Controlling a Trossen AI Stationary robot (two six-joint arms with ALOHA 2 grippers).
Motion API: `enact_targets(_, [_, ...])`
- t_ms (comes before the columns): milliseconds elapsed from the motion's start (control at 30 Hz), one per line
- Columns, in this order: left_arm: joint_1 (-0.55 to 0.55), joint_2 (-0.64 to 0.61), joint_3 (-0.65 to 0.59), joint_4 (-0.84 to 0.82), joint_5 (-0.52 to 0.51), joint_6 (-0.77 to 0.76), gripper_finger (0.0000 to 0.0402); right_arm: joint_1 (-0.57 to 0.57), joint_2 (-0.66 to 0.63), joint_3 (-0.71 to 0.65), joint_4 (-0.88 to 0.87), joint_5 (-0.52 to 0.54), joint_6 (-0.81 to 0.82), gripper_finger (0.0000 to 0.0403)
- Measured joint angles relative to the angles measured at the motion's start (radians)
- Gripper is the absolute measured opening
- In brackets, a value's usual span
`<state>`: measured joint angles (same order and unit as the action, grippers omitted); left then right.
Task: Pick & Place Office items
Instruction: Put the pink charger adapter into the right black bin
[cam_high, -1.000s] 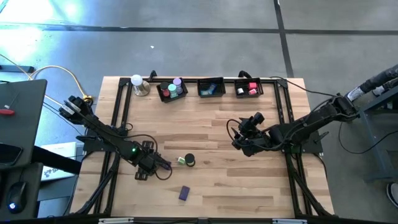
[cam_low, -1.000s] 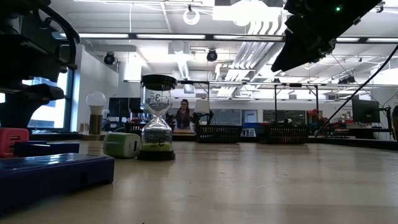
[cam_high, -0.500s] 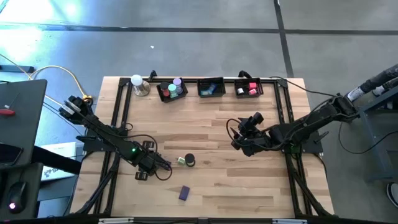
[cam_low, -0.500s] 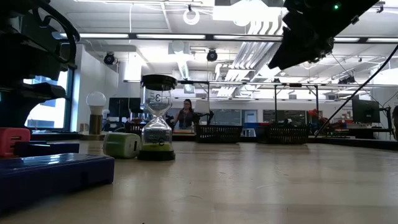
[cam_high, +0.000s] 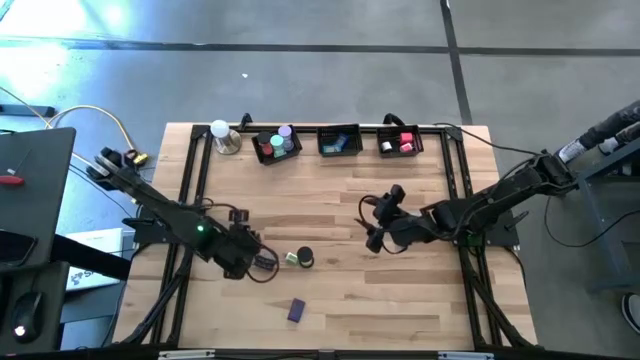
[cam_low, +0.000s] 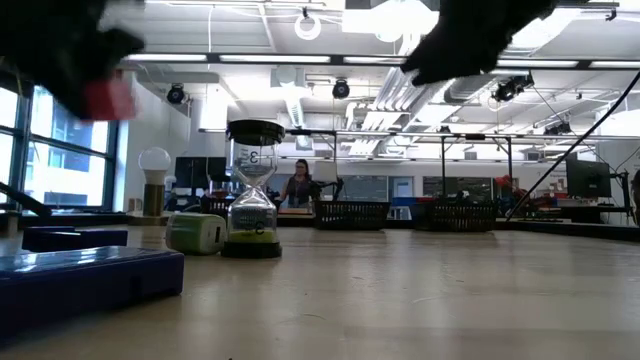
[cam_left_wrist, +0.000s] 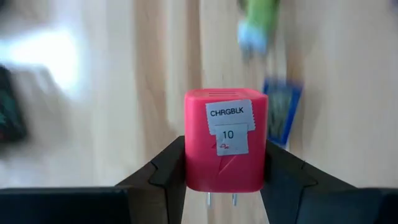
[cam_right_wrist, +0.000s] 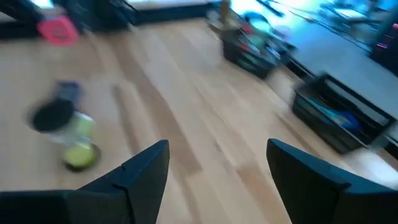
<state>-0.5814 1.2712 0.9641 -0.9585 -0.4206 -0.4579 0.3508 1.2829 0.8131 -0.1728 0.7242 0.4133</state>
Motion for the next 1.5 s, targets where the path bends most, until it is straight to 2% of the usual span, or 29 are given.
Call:
enact_targets(100, [-0.018,-0.046,0.067,0.007,-0.08,0.062,0.0144,0.0,0.0,0.0,0.107,-0.067,-0.084,0.0258])
enact_targets(200, [-0.05,-0.093,0.101,0.066,-0.214,0.132,0.0144,0.0,0.0,0.0,0.215,-0.159,-0.178,0.0259])
enact_targets(333, [-0.075,-0.15,0.102,0.286,-0.399,0.309,0.0144,0.0,0.0,0.0,0.36,-0.315,-0.299,0.0259])
enact_targets(433, [-0.061,-0.16,0.102,0.477,-0.422,0.455,0.0144,0.0,0.0,0.0,0.441,-0.4,-0.374,0.0259])
enact_targets(533, [-0.032,-0.152,0.099,0.64,-0.329,0.598,0.0144,0.001,0.004,0.0,0.487,-0.47,-0.438,0.0258])
enact_targets(600, [0.002,-0.141,0.096,0.72,-0.211,0.684,0.0144,0.001,0.032,0.001,0.543,-0.518,-0.47,0.0259])
enact_targets(700, [0.062,-0.119,0.094,0.813,-0.036,0.772,0.0144,0.008,0.082,0.0,0.61,-0.515,-0.535,0.0259])
enact_targets(833, [0.165,-0.086,0.094,0.875,0.102,0.817,0.0144,0.027,0.14,0.0,0.714,-0.425,-0.632,0.0259])
enact_targets(1000, [0.305,-0.043,0.094,0.894,0.316,0.79,0.0144,0.064,0.163,0.0,0.798,-0.27,-0.735,0.0258])
enact_targets(1133, [0.379,0.004,0.094,0.942,0.469,0.776,0.0144,0.094,0.163,0.0,0.863,-0.224,-0.818,0.0258])
enact_targets(1300, [0.403,0.073,0.094,1.067,0.55,0.819,0.0144,0.109,0.163,0.0,0.918,-0.221,-0.857,0.0259])
enact_targets(1500, [0.403,0.135,0.093,1.159,0.565,0.83,0.0144,0.1,0.163,0.0,0.919,-0.225,-0.89,0.0259])
